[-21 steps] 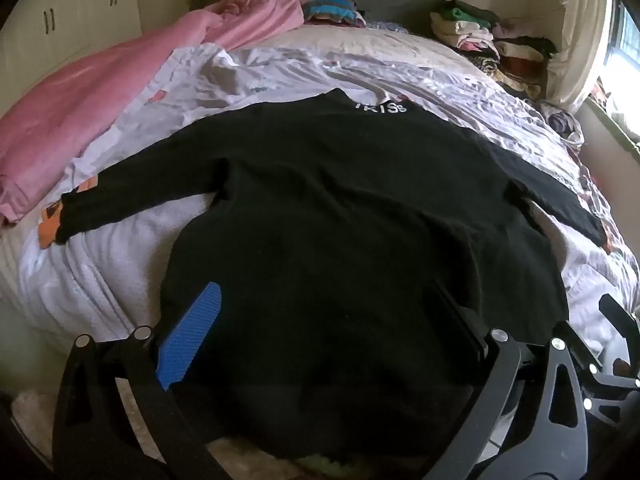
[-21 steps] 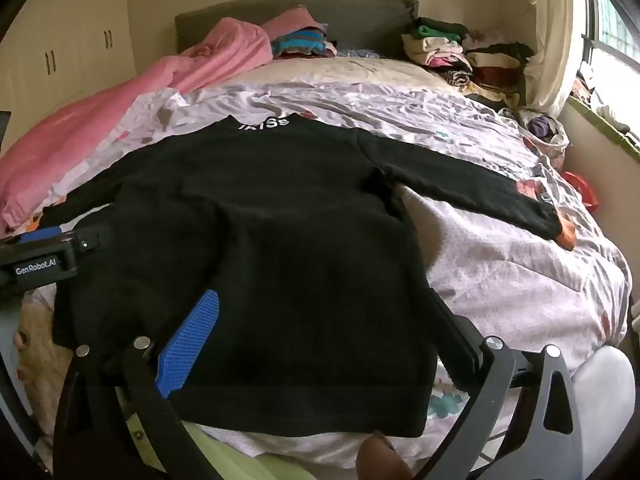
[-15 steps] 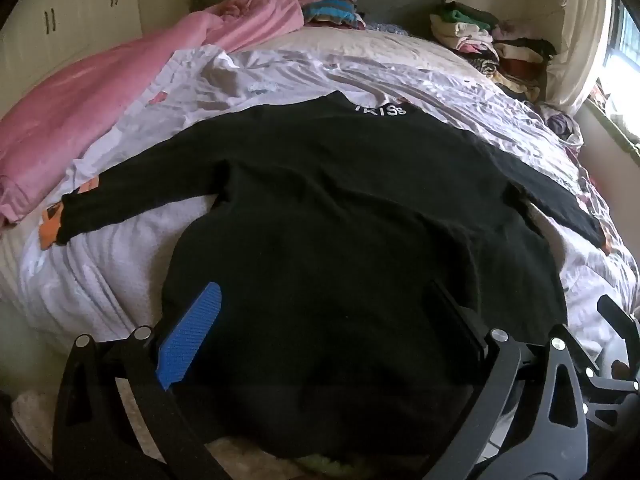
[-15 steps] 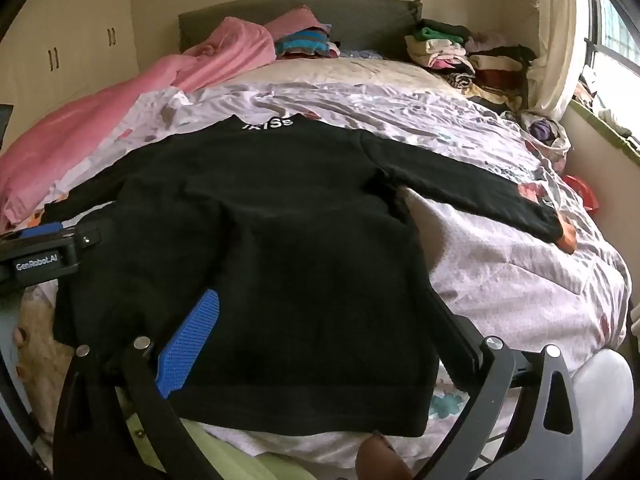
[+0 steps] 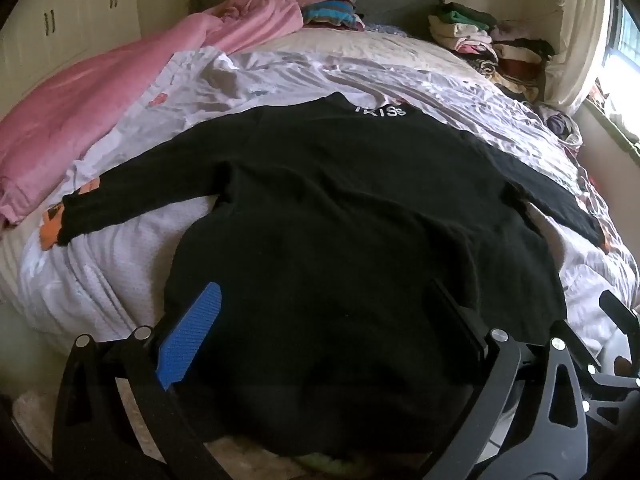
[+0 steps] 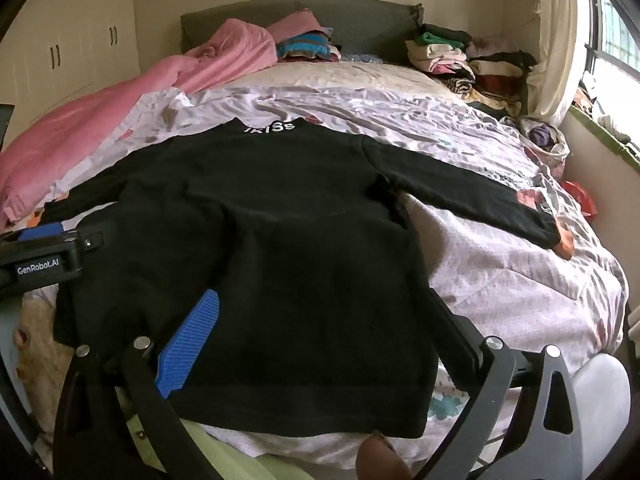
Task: Fold small clothes
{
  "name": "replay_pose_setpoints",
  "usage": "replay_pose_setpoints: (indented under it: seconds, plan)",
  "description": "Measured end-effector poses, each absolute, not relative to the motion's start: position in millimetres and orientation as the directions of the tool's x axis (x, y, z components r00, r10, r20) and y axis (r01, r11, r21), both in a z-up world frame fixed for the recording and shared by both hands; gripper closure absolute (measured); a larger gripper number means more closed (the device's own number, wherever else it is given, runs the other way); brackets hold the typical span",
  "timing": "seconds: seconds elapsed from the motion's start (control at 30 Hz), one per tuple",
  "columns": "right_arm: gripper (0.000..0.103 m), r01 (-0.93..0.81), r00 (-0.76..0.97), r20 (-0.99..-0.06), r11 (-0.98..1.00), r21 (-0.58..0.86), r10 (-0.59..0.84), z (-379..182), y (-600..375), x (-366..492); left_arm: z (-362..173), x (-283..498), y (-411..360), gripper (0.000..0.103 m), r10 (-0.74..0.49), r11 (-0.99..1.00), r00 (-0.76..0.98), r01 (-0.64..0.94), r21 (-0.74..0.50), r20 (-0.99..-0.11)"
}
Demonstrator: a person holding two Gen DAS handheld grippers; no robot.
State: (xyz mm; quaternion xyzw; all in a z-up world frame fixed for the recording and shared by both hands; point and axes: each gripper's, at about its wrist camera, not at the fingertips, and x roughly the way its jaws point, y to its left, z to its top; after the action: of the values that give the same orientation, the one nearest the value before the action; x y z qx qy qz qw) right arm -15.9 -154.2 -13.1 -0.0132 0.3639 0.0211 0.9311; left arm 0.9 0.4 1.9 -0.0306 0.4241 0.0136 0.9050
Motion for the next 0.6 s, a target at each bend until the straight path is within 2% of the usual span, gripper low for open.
replay_pose_setpoints:
  seconds: [0.6]
  plan:
    - [0.004, -0.062, 0.736, -0.676, 0.998, -0.016, 0.035, -7.1, -152.0, -13.4, 1.2, 1.2, 1.6, 0.009, -0.003, 0.998, 0.641, -0.05, -0.045, -0.767]
